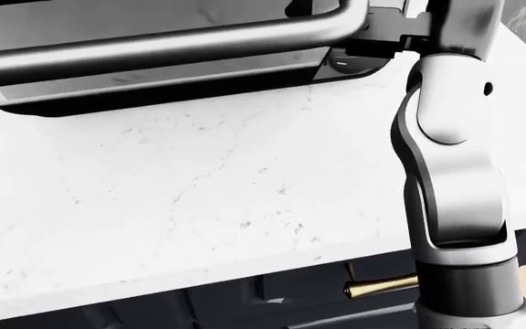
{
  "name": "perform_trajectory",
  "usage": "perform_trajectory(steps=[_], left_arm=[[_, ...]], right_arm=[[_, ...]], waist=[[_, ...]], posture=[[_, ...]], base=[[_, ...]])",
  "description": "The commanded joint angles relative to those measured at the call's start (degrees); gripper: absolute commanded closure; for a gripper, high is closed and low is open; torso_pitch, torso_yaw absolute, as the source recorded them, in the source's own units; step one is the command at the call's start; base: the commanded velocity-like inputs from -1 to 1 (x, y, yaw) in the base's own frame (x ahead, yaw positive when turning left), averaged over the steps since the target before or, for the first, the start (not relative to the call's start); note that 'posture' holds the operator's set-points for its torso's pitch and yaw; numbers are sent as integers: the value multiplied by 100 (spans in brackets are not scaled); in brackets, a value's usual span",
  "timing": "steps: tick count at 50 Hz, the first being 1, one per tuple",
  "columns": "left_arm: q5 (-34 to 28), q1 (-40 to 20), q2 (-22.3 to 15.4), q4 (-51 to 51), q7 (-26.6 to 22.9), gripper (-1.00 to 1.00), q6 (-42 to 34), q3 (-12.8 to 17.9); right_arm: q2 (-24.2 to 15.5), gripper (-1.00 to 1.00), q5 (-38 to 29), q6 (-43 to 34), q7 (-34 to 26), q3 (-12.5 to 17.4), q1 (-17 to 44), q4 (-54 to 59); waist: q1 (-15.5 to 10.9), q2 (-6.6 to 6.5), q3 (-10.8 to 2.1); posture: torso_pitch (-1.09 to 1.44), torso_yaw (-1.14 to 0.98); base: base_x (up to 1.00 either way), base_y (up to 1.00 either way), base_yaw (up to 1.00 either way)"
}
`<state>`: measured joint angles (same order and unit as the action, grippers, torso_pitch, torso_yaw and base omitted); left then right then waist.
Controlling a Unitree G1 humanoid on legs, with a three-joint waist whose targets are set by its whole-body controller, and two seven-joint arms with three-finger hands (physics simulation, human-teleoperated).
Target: Close the toaster oven door.
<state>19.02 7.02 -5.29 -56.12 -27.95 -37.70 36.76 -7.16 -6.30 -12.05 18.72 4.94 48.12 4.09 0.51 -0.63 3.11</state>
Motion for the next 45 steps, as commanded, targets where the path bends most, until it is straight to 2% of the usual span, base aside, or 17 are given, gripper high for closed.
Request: perform_trajectory(steps=[1,12,18,39,45], left_arm=[[-20,-71,-57,-183,2,-100,164,-31],[-273,-168,-115,-86,-108,-100,259,-356],[-495,-212,-105,-36,-171,-100,345,-653],[-752,-457,-222,184,-123,-100,381,-994],[-892,-421,-212,256,-189,-100,502,-1172]], right_arm=[[-1,-100,3,178,0,-86,276,-212],[10,-100,-1,186,-3,-91,224,-240],[18,-100,0,199,0,-96,213,-233],[18,-100,15,162,-3,-96,244,-247],[13,-100,17,148,-6,-95,228,-269]], waist=[[-44,17,-127],[-55,28,-137],[-63,40,-146],[-74,50,-162],[-77,52,-162]], posture=[[0,0],[0,0],[0,0],[0,0],[0,0]], base=[[0,0,0],[0,0,0],[0,0,0],[0,0,0],[0,0,0]])
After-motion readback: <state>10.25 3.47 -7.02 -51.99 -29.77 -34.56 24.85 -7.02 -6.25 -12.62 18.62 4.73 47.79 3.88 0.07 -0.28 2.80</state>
